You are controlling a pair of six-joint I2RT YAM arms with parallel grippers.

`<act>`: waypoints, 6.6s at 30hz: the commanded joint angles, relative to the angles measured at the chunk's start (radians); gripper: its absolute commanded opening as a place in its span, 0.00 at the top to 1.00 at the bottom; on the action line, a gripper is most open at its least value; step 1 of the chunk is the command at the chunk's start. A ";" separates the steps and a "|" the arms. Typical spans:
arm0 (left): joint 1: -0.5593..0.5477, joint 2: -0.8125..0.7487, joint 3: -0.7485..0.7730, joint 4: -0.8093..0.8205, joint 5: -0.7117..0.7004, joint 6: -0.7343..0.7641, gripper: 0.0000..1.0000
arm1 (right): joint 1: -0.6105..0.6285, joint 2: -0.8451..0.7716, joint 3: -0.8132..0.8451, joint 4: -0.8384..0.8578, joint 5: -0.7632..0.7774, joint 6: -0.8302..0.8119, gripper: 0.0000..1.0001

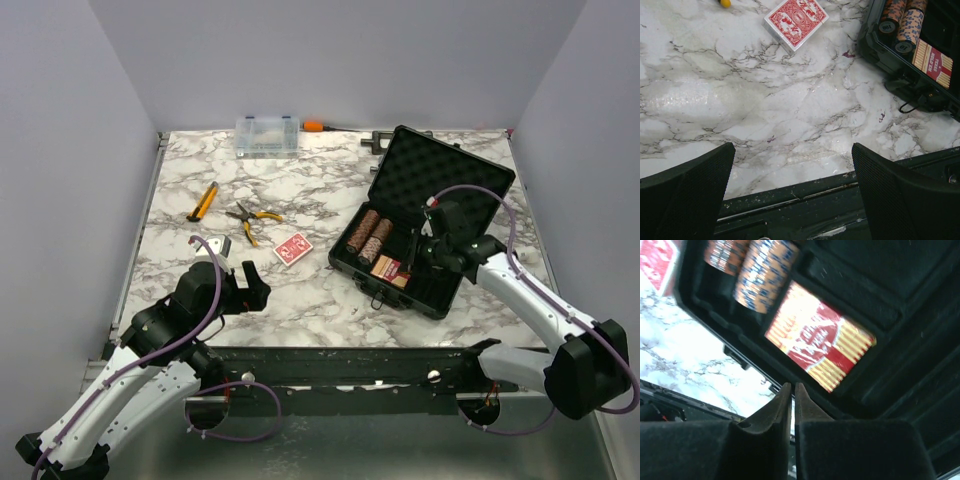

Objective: Pack up texas hold em set

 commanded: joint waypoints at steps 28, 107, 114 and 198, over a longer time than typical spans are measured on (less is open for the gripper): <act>-0.003 -0.046 0.011 0.017 0.006 0.003 0.02 | 0.004 0.132 0.016 -0.116 0.210 0.162 0.97; 0.255 1.397 0.733 0.086 0.465 0.963 0.17 | 0.004 -0.218 0.055 -0.093 0.177 -0.033 0.00; 0.266 1.452 0.758 0.071 0.496 0.968 0.18 | 0.004 -0.176 0.070 -0.084 0.147 -0.029 0.00; -0.052 1.295 0.879 0.140 0.589 -0.124 0.78 | 0.003 -0.248 0.032 -0.104 0.294 0.200 0.01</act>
